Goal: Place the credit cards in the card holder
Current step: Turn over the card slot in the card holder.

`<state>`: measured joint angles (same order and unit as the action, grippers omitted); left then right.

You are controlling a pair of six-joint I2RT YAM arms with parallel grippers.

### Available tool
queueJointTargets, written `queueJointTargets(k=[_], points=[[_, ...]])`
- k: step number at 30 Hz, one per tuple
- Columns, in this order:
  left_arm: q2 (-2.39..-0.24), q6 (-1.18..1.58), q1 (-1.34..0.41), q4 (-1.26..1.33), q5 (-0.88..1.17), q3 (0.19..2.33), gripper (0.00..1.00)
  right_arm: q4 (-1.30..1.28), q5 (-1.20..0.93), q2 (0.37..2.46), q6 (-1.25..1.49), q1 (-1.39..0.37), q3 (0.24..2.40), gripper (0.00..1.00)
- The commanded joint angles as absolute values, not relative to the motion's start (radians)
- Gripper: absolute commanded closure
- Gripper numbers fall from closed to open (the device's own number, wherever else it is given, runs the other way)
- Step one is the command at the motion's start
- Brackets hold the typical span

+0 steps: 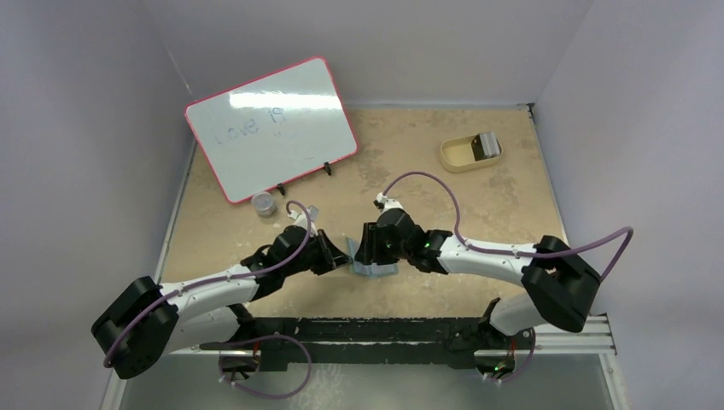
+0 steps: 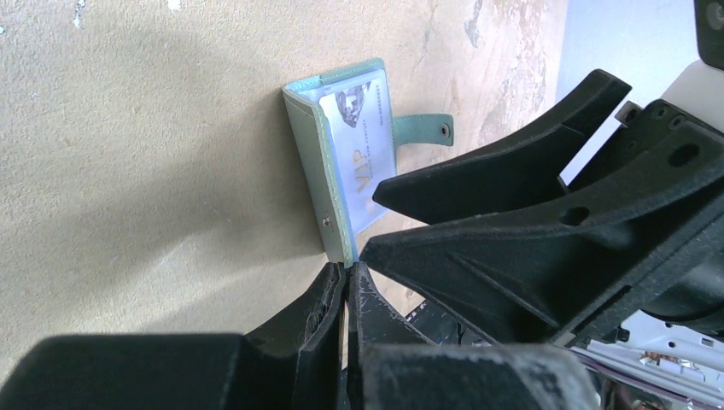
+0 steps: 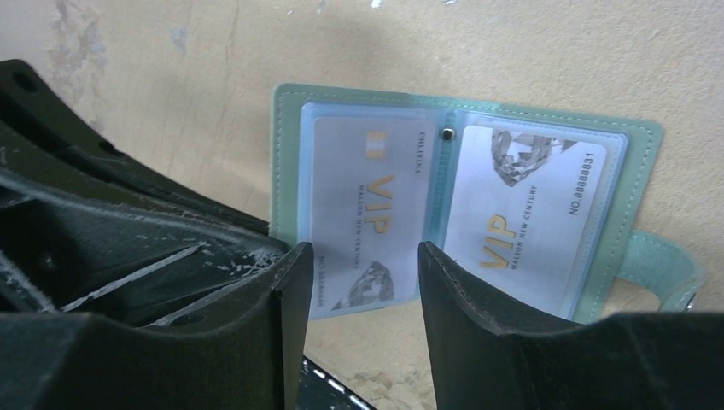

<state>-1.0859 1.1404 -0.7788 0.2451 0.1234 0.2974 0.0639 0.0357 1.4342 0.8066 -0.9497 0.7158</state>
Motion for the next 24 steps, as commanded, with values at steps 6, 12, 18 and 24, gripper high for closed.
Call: queueJointTargets(k=[6, 12, 18, 24], points=[[-1.065, 1.134, -0.775, 0.282, 0.119, 0.334, 1.0, 0.08, 0.008, 1.384, 0.804, -0.976, 0.73, 0.47], [-1.065, 1.136, -0.774, 0.281, 0.118, 0.332, 1.0, 0.05, 0.03, 1.397, 0.809, -0.983, 0.731, 0.48], [-1.062, 1.136, -0.774, 0.281, 0.117, 0.333, 1.0, 0.018, 0.067, 1.404, 0.81, -0.987, 0.743, 0.5], [-1.063, 1.136, -0.775, 0.281, 0.117, 0.332, 1.0, -0.03, 0.127, 1.414, 0.808, -0.99, 0.756, 0.53]])
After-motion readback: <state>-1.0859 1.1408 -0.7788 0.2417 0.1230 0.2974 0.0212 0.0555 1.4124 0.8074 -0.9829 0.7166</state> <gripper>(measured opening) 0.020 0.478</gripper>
